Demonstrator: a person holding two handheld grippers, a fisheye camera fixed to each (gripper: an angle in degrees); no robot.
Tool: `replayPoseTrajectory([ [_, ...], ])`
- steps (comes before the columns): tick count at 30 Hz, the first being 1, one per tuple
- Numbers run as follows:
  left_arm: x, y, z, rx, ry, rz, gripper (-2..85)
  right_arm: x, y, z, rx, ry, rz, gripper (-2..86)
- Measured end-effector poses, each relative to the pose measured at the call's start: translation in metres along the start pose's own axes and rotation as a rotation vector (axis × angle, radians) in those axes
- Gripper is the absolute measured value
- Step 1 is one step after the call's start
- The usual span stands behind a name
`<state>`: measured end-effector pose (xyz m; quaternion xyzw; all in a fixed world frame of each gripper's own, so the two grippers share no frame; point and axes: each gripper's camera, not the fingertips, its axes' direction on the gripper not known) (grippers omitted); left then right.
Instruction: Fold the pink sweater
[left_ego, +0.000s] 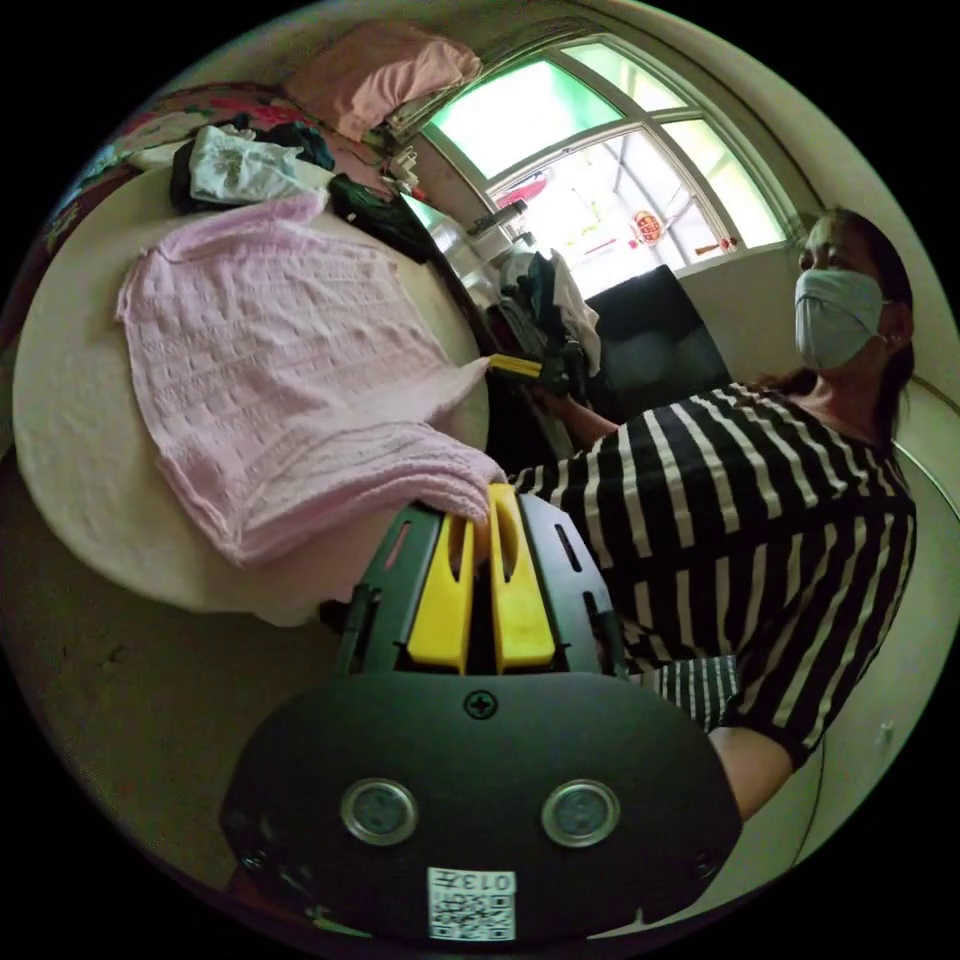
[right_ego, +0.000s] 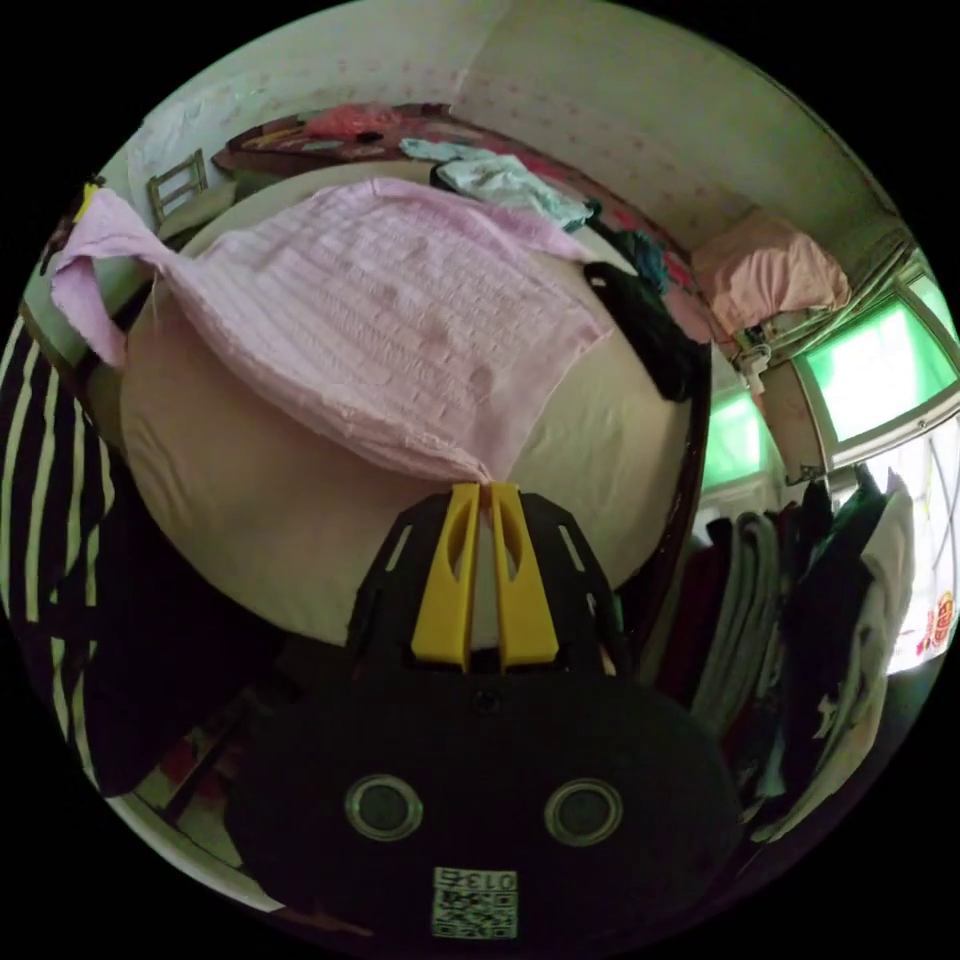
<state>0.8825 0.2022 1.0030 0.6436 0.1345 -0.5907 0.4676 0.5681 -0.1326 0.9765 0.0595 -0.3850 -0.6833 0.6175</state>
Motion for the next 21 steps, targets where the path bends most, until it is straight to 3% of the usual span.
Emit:
replayPoseTrajectory([
  [6,-0.043,-0.093,-0.033,0.041,0.009,-0.052,3.3,0.05,-0.052,0.023,0.0,0.011,-0.052,2.3],
  [12,-0.119,-0.146,-0.043,0.177,-0.08,-0.453,14.5,0.098,-0.088,0.088,-0.167,-0.143,0.033,5.4],
  [17,-0.082,-0.135,-0.047,0.172,-0.418,-0.412,14.4,0.123,-0.08,0.055,0.024,-0.148,0.189,7.0],
  [21,-0.063,-0.123,-0.022,0.053,-0.516,-0.387,14.3,0.068,-0.1,0.027,0.182,-0.43,-0.036,7.5],
])
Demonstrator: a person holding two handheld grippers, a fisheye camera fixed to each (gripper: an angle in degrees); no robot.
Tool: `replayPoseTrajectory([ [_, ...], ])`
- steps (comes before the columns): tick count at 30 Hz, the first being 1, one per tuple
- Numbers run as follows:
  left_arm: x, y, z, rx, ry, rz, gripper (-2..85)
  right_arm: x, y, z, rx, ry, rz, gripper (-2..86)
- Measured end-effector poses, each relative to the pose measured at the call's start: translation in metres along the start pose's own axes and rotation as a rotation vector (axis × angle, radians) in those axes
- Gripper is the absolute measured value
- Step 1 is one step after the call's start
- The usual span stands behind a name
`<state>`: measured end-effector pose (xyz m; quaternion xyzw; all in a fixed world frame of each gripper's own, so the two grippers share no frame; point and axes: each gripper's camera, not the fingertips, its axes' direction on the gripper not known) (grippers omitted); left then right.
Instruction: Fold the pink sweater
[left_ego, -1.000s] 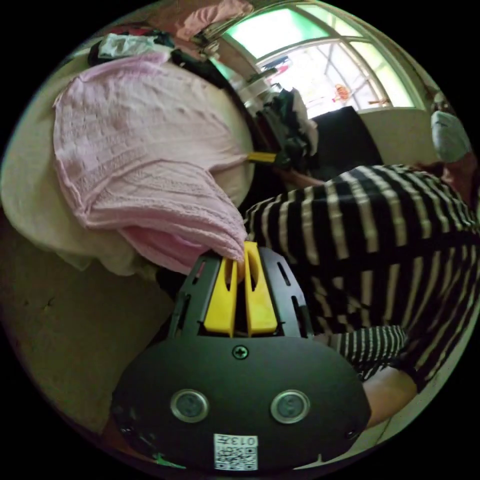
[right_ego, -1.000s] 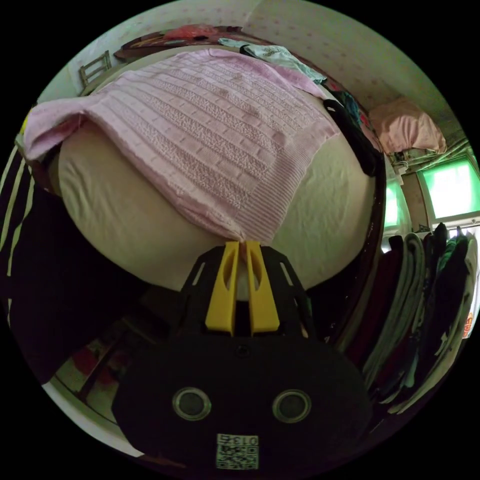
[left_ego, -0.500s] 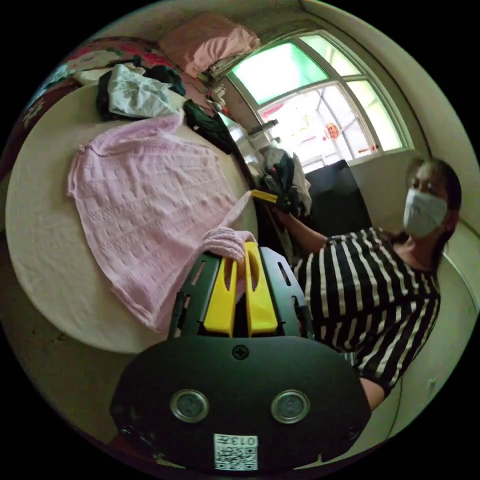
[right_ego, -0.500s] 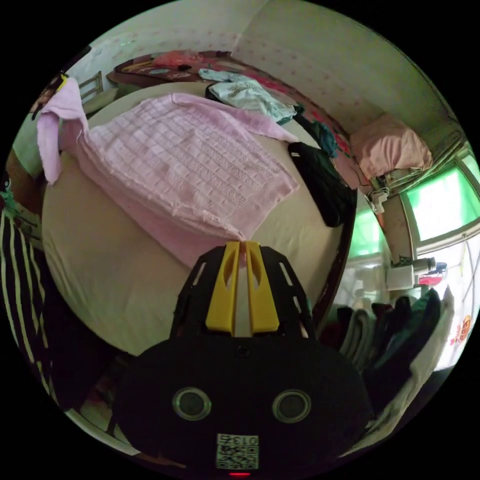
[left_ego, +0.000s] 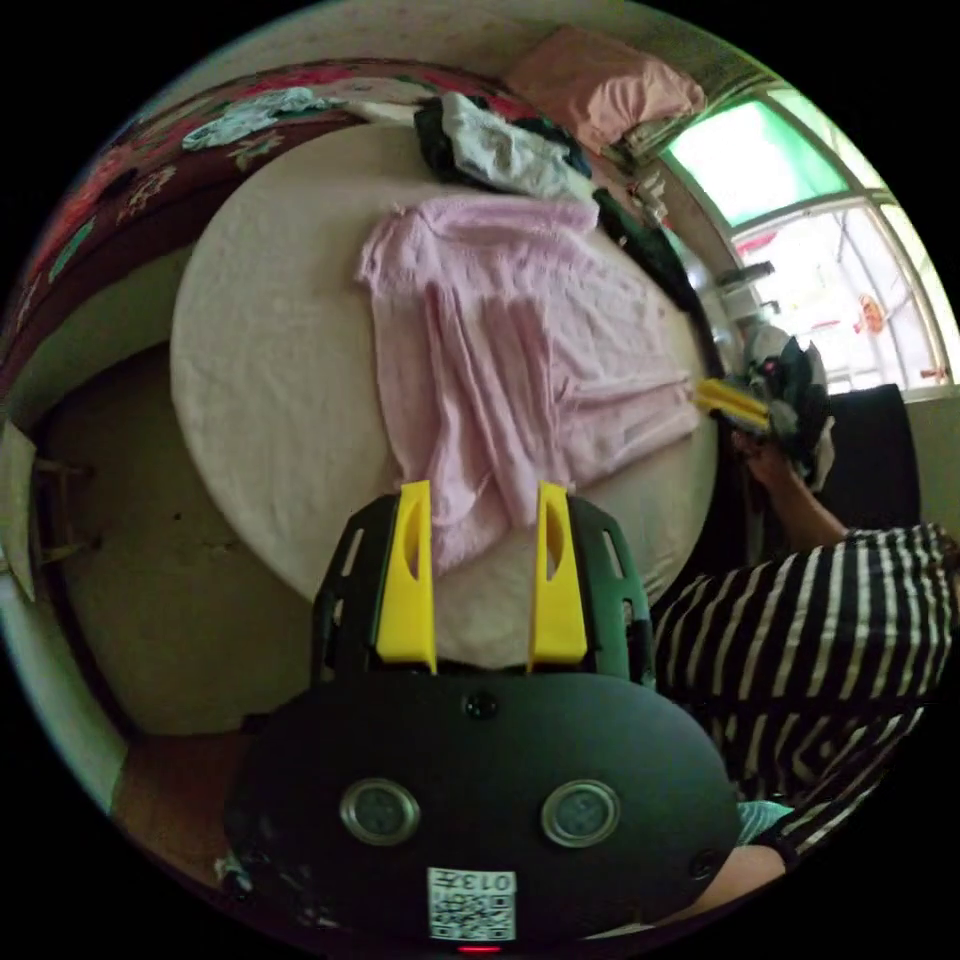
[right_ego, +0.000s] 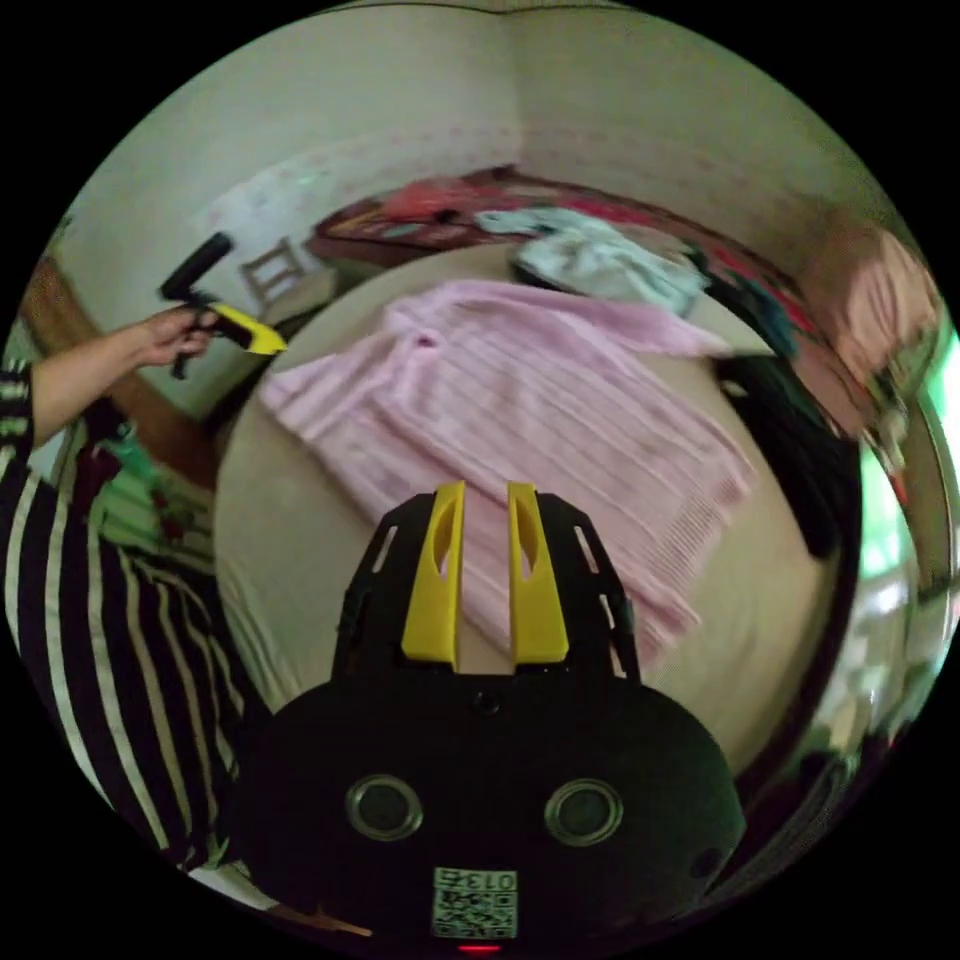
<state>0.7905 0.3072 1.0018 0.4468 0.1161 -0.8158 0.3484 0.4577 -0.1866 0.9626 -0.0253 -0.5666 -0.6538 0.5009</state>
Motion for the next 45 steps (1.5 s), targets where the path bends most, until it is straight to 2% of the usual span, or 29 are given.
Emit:
replayPoseTrajectory([
  [4,0.017,0.008,0.03,-0.152,-0.171,0.037,13.4,-0.078,-0.038,0.028,0.031,-0.133,-0.314,8.6],
  [7,0.023,0.003,0.039,-0.189,-0.191,0.056,7.5,-0.113,-0.064,0.053,-0.001,-0.148,-0.473,8.8],
  [10,0.031,-0.007,0.033,-0.182,-0.175,0.09,3.6,-0.125,-0.081,0.08,-0.095,-0.154,-0.567,7.2],
  [12,0.034,-0.013,0.029,-0.189,-0.154,0.109,2.6,-0.123,-0.086,0.095,-0.186,-0.18,-0.581,5.4],
  [14,0.039,-0.021,0.024,-0.227,-0.141,0.148,1.9,-0.114,-0.091,0.095,-0.194,-0.211,-0.565,4.1],
  [17,0.05,-0.027,0.018,-0.261,-0.178,0.228,1.6,-0.086,-0.104,0.079,-0.221,-0.322,-0.462,3.2],
  [21,0.059,-0.033,0.01,-0.25,-0.199,0.258,2.0,-0.027,-0.126,0.048,-0.101,-0.4,-0.259,3.2],
  [24,0.065,-0.041,0.01,-0.276,-0.219,0.258,3.1,0.03,-0.152,0.031,0.021,-0.242,-0.051,3.8],
  [25,0.066,-0.044,0.01,-0.294,-0.218,0.255,4.1,0.058,-0.158,0.028,0.033,-0.156,0.095,4.3],
  [28,0.069,-0.046,0.005,-0.327,-0.218,0.235,6.3,0.117,-0.15,0.018,0.029,-0.05,0.301,6.7],
  [30,0.068,-0.043,-0.006,-0.289,-0.198,0.205,7.3,0.14,-0.13,0.003,0.017,-0.033,0.336,7.2],
  [33,0.068,-0.038,-0.031,-0.129,-0.19,0.158,9.7,0.165,-0.074,-0.034,0.011,0.081,0.378,8.4],
  [36,0.072,-0.046,-0.034,-0.03,-0.095,0.123,12.3,0.181,-0.011,-0.051,-0.058,0.16,0.463,9.4],
  [39,0.085,-0.065,-0.014,-0.109,-0.1,0.156,11.0,0.186,0.031,-0.05,-0.131,0.129,0.533,9.5],
  [42,0.102,-0.08,0.004,-0.231,-0.218,0.201,4.3,0.177,0.043,-0.039,-0.191,0.141,0.511,9.5],
  [45,0.117,-0.089,0.003,-0.267,-0.3,0.239,2.8,0.169,0.045,-0.031,-0.202,0.121,0.509,9.0],
])
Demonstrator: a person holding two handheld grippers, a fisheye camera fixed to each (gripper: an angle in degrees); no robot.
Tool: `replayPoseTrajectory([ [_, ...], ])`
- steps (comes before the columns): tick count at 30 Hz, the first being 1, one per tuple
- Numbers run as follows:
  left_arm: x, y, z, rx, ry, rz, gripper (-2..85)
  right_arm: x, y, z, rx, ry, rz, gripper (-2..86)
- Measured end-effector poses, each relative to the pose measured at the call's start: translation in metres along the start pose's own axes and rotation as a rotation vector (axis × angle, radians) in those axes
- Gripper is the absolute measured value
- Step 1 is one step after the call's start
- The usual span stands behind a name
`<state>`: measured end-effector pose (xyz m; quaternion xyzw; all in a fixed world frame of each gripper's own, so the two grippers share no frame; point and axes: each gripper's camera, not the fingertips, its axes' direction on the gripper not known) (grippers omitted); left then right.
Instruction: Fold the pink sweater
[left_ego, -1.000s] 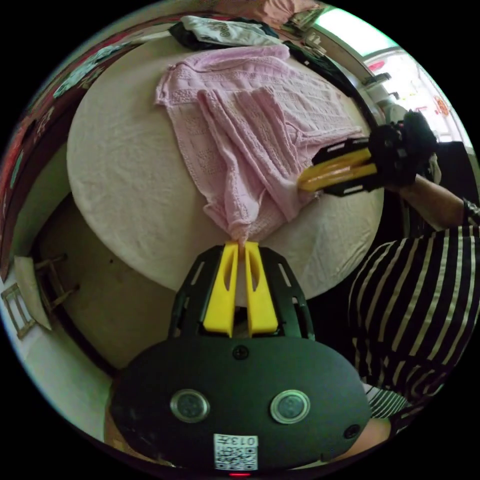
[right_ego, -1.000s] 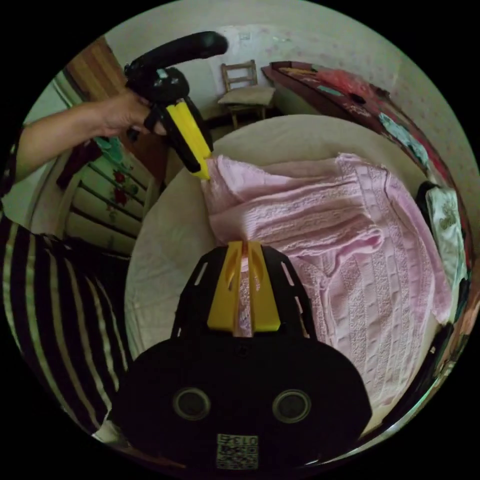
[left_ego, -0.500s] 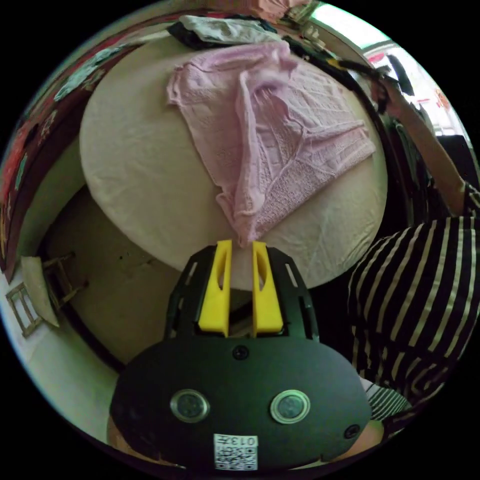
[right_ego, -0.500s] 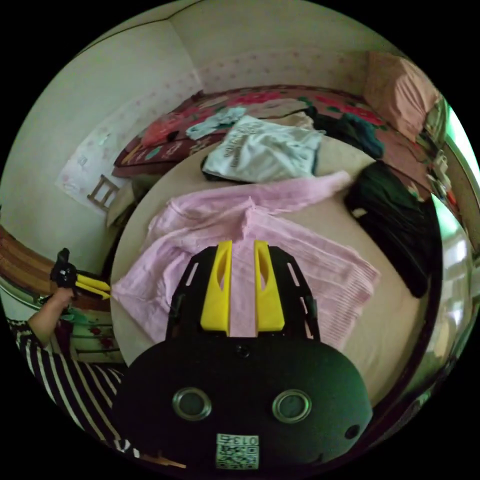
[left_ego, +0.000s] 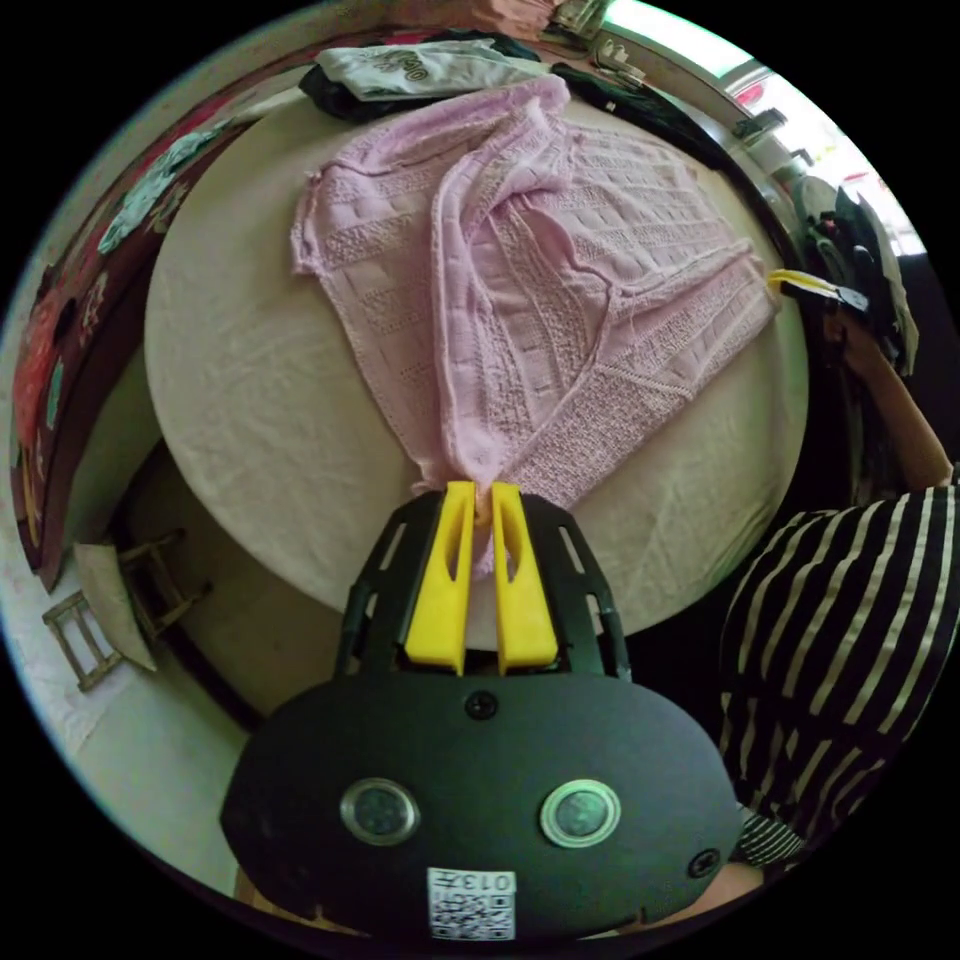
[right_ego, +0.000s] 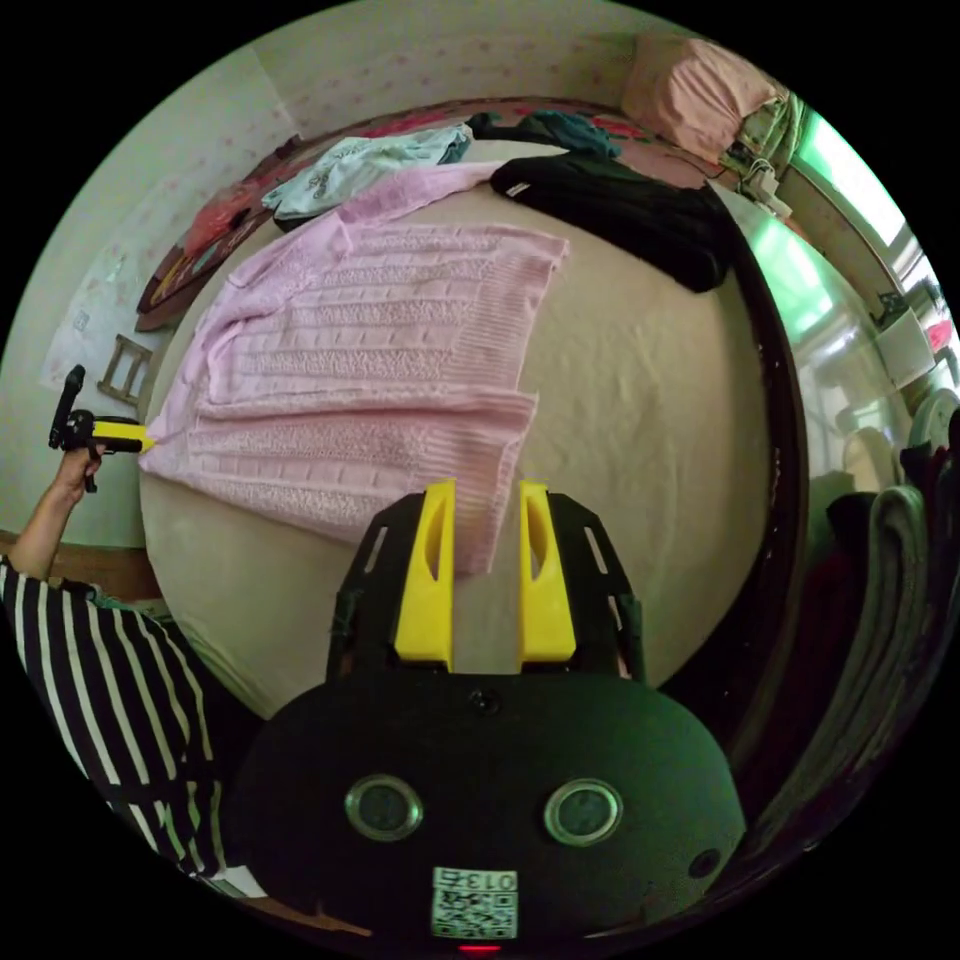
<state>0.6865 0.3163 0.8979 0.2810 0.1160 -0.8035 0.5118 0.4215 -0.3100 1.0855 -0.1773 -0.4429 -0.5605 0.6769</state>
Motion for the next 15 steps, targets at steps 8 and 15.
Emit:
replayPoseTrajectory([
  [8,0.01,-0.011,-0.032,0.016,-0.052,0.024,2.0,-0.009,0.001,0.004,-0.029,0.038,0.01,5.4],
  [15,0.011,-0.009,-0.025,0.009,-0.023,-0.019,2.1,-0.005,0.003,-0.001,0.0,-0.007,0.07,3.4],
])
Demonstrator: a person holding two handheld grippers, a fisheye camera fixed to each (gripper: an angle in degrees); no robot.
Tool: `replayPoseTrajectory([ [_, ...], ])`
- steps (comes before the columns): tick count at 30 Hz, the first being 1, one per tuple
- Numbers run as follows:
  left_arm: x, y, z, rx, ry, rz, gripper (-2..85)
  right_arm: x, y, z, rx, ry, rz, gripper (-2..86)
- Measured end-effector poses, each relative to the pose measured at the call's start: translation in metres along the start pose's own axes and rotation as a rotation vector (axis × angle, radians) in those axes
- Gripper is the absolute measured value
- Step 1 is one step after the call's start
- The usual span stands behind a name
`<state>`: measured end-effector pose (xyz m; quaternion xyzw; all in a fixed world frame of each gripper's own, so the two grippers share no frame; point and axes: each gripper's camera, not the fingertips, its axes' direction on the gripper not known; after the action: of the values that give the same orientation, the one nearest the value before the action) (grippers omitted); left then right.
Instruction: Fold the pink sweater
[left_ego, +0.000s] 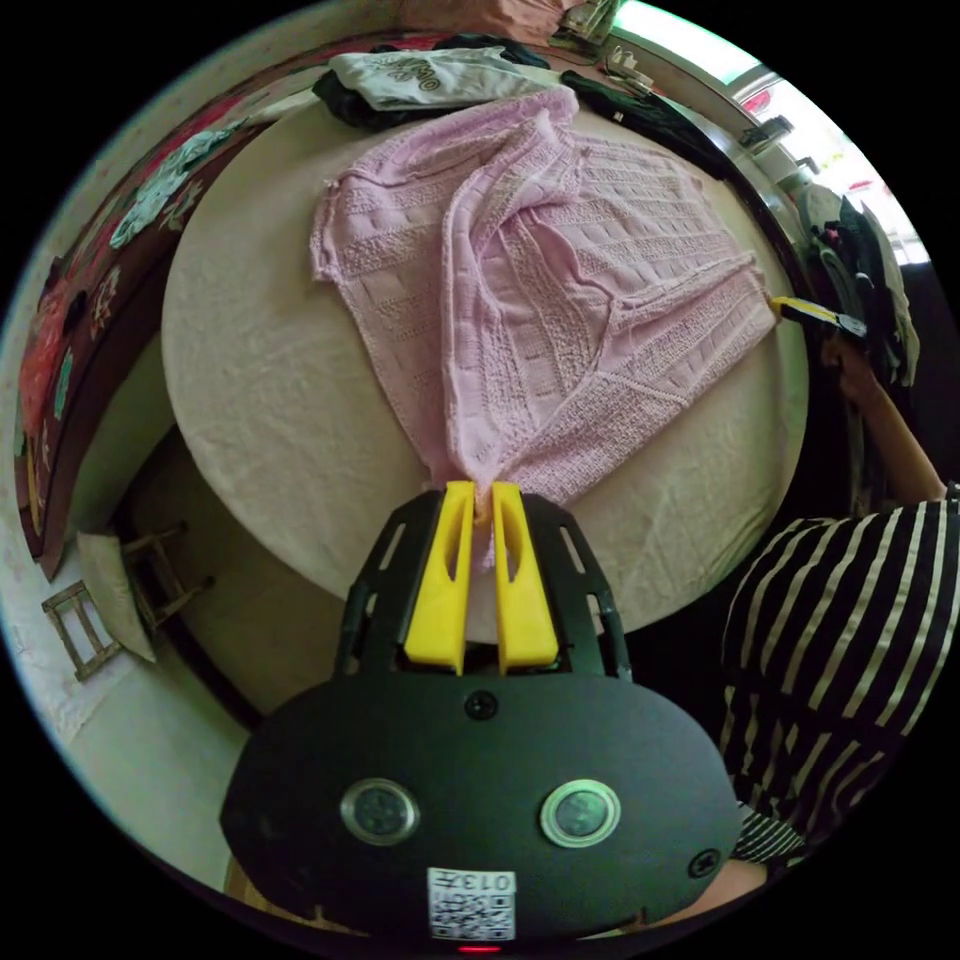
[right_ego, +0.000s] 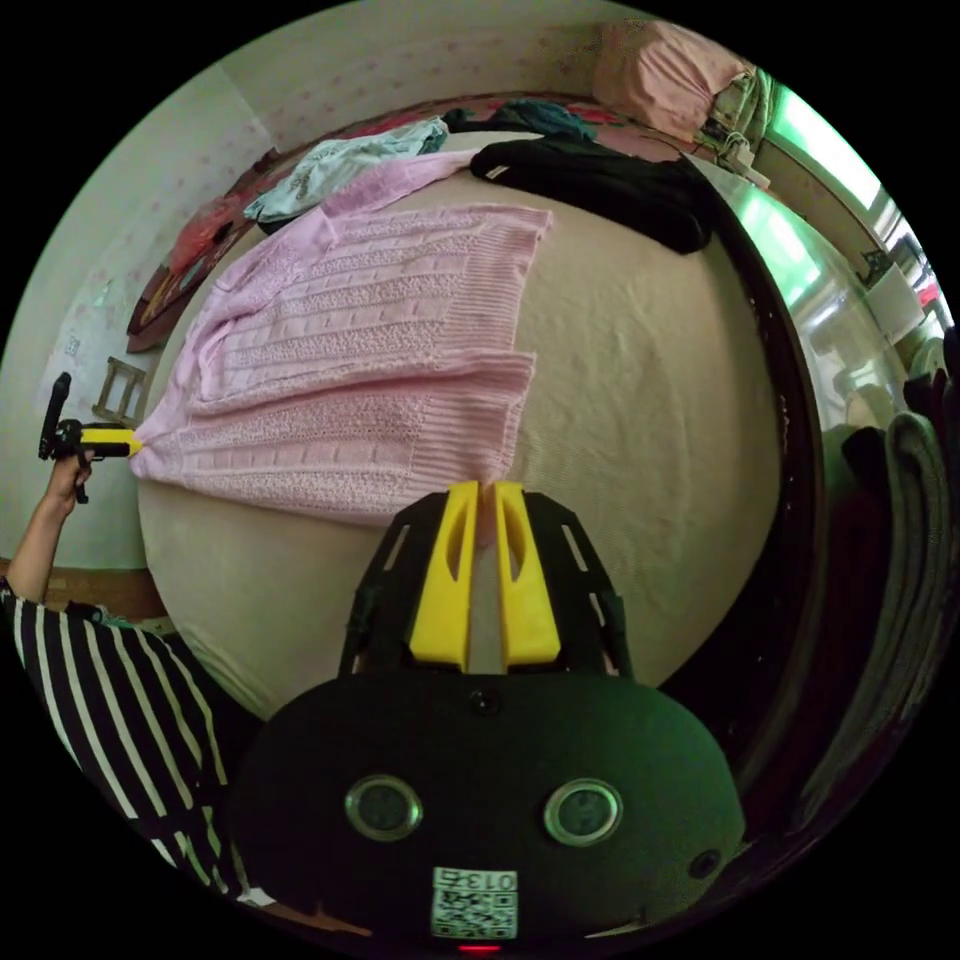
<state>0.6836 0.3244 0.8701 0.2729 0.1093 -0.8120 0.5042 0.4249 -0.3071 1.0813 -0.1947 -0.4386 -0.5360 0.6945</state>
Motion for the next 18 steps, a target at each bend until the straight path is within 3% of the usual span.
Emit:
replayPoseTrajectory([
  [12,-0.001,-0.006,-0.018,0.054,-0.023,0.049,2.6,-0.02,0.01,-0.034,-0.014,0.041,-0.11,1.7],
  [16,-0.008,-0.016,0.021,-0.091,-0.005,0.073,3.9,-0.027,0.012,-0.009,-0.099,0.064,-0.115,2.6],
  [18,-0.016,-0.012,0.016,-0.028,0.044,0.039,5.3,-0.028,0.01,-0.016,-0.103,0.087,-0.088,3.7],
])
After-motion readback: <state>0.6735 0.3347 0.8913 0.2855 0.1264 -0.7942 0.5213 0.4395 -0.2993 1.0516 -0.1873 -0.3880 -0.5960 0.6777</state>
